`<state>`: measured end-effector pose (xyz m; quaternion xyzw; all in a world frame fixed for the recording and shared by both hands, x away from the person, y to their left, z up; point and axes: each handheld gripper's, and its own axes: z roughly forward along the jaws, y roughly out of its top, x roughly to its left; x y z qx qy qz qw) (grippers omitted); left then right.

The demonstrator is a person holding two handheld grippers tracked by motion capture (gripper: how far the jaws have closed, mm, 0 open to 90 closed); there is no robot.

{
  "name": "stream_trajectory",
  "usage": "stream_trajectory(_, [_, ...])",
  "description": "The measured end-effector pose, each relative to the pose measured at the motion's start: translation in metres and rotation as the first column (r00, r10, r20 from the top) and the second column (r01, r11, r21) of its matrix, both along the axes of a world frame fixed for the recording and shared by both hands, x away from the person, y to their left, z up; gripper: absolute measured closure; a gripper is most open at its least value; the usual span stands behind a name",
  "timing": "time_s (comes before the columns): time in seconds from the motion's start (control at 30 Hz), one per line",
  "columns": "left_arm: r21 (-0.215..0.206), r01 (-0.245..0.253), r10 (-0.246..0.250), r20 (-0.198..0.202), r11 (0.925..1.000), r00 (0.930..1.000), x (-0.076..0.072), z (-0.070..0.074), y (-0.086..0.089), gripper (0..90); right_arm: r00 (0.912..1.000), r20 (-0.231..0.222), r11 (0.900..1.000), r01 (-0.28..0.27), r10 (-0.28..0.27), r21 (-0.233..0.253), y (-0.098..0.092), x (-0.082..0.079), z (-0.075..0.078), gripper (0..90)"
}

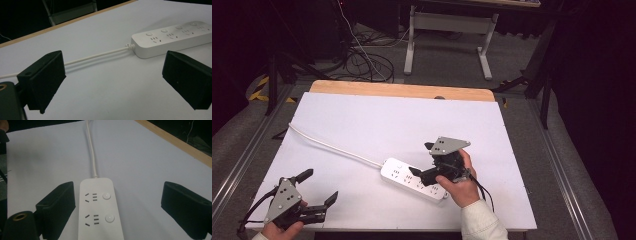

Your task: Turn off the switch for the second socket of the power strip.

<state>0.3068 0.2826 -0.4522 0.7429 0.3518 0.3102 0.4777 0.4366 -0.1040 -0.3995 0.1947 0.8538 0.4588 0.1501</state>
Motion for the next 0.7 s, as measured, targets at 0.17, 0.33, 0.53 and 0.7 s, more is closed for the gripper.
stream_trajectory(0.17, [-0.001, 0.000, 0.000, 0.000, 1.0000, 1.0000, 0.000, 0.000, 0.000, 5.3, 0.9999, -0.010, 1.000, 0.000, 0.000, -0.013, 0.012, 0.005, -0.004, 12.7])
stream_trajectory(0.33, [0.000, 0.001, -0.001, -0.002, 1.0000, 1.0000, 0.000, 0.000, 0.000, 5.3, 0.9997, -0.025, 1.000, 0.002, -0.003, -0.019, 0.017, 0.008, -0.008, 12.9])
stream_trajectory(0.53, [0.013, 0.002, -0.002, 0.003, 0.9999, 1.0000, 0.001, 0.000, 0.000, 5.5, 1.0000, -0.008, 0.999, 0.005, -0.006, -0.032, 0.020, 0.007, -0.009, 29.2])
stream_trajectory(0.7, [0.018, 0.004, -0.005, 0.003, 0.9998, 1.0000, 0.001, 0.000, -0.001, 5.5, 0.9997, 0.012, 0.999, 0.022, -0.021, -0.034, 0.021, 0.005, -0.008, 42.1])
